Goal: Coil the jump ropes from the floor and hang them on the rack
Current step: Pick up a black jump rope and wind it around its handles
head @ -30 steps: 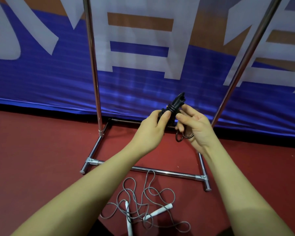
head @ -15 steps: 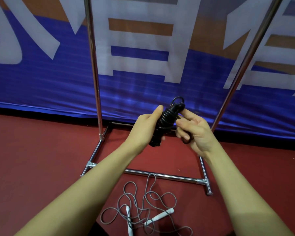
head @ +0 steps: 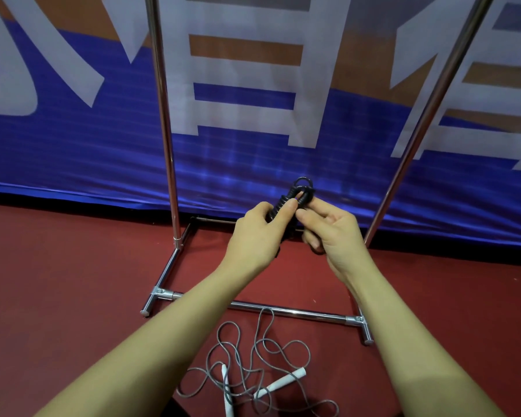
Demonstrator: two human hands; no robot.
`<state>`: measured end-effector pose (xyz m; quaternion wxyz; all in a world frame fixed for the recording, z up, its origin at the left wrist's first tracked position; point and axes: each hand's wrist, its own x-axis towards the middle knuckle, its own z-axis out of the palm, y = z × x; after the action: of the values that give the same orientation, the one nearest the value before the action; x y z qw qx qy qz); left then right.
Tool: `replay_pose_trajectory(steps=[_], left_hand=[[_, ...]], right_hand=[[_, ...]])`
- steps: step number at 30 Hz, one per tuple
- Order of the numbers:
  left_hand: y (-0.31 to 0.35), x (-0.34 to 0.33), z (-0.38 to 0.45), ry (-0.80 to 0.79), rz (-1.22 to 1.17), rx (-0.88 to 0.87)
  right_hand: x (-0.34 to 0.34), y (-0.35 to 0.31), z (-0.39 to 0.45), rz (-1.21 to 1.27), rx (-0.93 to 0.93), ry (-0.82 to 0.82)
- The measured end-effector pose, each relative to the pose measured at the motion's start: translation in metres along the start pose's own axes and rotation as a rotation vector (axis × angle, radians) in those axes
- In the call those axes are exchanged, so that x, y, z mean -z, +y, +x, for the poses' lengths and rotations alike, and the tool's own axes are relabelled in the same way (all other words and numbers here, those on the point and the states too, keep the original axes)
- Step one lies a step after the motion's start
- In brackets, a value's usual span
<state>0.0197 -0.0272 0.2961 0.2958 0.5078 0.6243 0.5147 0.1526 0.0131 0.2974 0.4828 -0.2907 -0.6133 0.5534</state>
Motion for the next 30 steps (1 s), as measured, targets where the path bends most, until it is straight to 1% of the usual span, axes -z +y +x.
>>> replay_pose_trajectory(steps=[3, 4, 7, 11, 13, 16, 22, 25, 27, 28, 30], left_hand=[[-0.002, -0.002, 0.000, 0.096, -0.015, 0.010], [-0.001, -0.001, 0.001, 0.113, -0.016, 0.012], [0.001, 0.005, 0.005, 0.109, -0.070, 0.039], [0.001, 0.006, 0.007, 0.114, -0.086, 0.015], [-0.001, 0.007, 0.010, 0.163, -0.105, 0.011], [-0.004, 0.013, 0.018, 0.225, -0.122, 0.036], [-0.009, 0.013, 0.019, 0.260, -0.036, 0.102], [-0.013, 0.013, 0.021, 0.254, -0.041, 0.130], [-0.014, 0.014, 0.021, 0.250, -0.016, 0.128], [-0.015, 0.014, 0.020, 0.248, 0.006, 0.122], [-0.016, 0.013, 0.020, 0.246, 0.040, 0.119]], right_hand=[[0.001, -0.002, 0.000, -0.059, 0.024, -0.124], [0.002, -0.004, 0.000, -0.105, 0.029, -0.143], [0.002, -0.006, 0.000, -0.215, 0.040, -0.138], [0.000, -0.008, -0.001, -0.241, 0.065, -0.117], [-0.004, -0.008, -0.002, -0.200, 0.064, -0.072], [-0.006, -0.008, -0.003, -0.118, 0.049, 0.062], [-0.011, -0.005, -0.004, -0.137, 0.045, 0.219], [-0.012, -0.003, -0.004, -0.268, 0.149, 0.283], [-0.013, -0.004, -0.005, -0.305, 0.232, 0.317], [-0.014, -0.005, -0.007, -0.288, 0.248, 0.328], [-0.016, -0.004, -0.006, -0.267, 0.223, 0.333]])
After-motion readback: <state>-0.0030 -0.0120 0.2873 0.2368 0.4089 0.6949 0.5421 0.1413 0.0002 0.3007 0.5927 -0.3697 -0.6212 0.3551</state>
